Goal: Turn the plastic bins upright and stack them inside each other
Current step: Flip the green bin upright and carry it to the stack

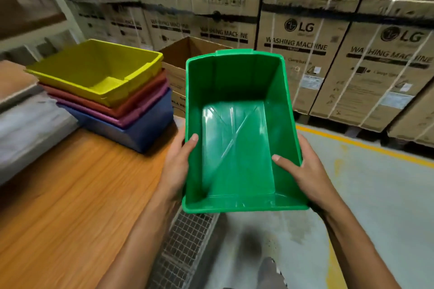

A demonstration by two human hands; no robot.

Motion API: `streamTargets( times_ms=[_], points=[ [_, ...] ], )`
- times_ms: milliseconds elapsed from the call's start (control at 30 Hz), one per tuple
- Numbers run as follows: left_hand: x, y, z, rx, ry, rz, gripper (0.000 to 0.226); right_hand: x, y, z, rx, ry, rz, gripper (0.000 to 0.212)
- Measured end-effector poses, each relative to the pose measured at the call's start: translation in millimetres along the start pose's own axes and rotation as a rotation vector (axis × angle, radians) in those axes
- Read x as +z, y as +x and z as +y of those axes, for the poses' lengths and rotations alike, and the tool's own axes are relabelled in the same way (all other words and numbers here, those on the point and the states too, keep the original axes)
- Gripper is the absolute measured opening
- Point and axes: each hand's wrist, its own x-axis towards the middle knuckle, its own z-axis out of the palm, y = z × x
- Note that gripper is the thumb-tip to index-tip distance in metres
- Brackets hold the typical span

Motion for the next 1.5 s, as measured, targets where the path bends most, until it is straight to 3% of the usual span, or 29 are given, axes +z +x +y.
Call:
streamTargets(
  times_ms=[300, 433, 600, 800, 1033, 1200, 1333, 1500],
  points=[
    [38, 100, 54, 0.231, -0.031, 0.361, 0.044, 1, 207, -40, -0.197, 0.098, -0.366, 0.067],
    [51, 126, 85, 0.325, -0.004, 0.516, 0.031, 17, 281, -74, -0.306, 0.086, -0.567, 0.07],
    [50, 141, 138, 0.417, 0.086, 0.704, 0.025, 52, 338, -127, -0.484, 0.097, -0.718, 0.065],
    [21, 151, 204, 0.473, 0.119, 0.913, 0.027, 121, 375, -193, -0.519, 0.231, -0.914, 0.053],
    [-41, 158, 261, 0.346, -0.001, 1.067, 0.017, 206, 379, -260, -0.426, 0.16, -1.074, 0.023],
    [-81, 172, 255, 0.181, -0.047, 1.028, 0.02, 248, 390, -270, -0.376, -0.025, -1.125, 0.02],
    [-105, 183, 235, 0.019, -0.061, 0.992, 0.018, 273, 399, -258, -0.351, -0.203, -1.142, 0.041],
    [-129, 192, 212, -0.114, 0.063, 1.046, 0.024, 293, 403, -238, -0.359, -0.384, -1.103, 0.037]
  ],
)
